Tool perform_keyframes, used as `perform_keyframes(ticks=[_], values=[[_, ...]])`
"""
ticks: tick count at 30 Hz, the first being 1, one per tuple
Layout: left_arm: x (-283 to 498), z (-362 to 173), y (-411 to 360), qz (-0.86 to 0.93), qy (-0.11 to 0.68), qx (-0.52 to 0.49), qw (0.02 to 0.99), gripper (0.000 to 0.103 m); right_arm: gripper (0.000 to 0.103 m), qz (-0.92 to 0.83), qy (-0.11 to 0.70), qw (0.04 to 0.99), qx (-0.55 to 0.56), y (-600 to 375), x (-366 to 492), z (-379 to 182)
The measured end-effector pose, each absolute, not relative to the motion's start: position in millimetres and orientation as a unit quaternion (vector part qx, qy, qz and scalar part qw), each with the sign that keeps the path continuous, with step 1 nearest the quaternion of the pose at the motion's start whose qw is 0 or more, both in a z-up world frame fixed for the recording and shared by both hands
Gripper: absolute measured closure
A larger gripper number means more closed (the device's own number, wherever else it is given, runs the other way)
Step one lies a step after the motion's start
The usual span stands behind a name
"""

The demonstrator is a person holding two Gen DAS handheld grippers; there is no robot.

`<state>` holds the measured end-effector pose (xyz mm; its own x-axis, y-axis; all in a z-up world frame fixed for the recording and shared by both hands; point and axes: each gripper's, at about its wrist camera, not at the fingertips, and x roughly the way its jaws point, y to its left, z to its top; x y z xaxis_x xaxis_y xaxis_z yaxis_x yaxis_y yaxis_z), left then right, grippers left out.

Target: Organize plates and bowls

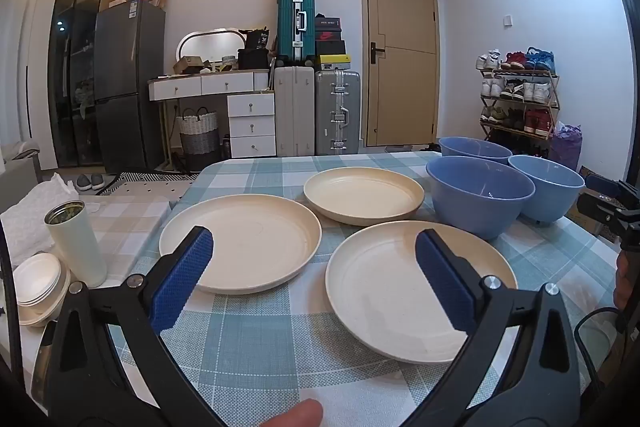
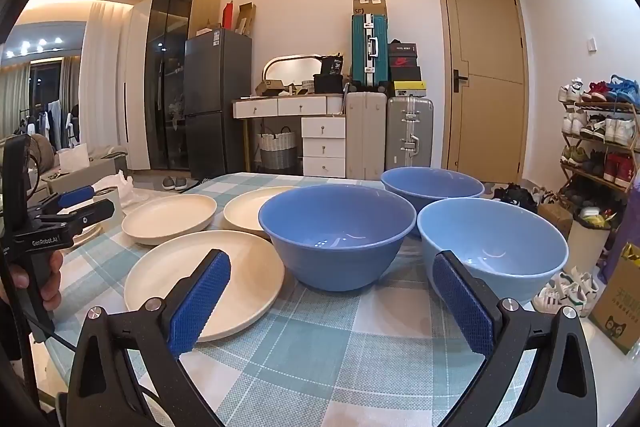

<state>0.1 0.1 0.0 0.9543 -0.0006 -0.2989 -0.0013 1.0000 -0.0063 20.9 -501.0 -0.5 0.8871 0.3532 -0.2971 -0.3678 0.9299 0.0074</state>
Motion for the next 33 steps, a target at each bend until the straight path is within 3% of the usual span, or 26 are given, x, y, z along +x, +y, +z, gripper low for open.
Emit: perform_keyframes(ticks=[33], values=[[0.1,0.0,0.0,0.000,0.150,-0.002,0.989,0.002,0.000,0.187,0.147,0.971,-0.020,-500.4,19.4,0.0]])
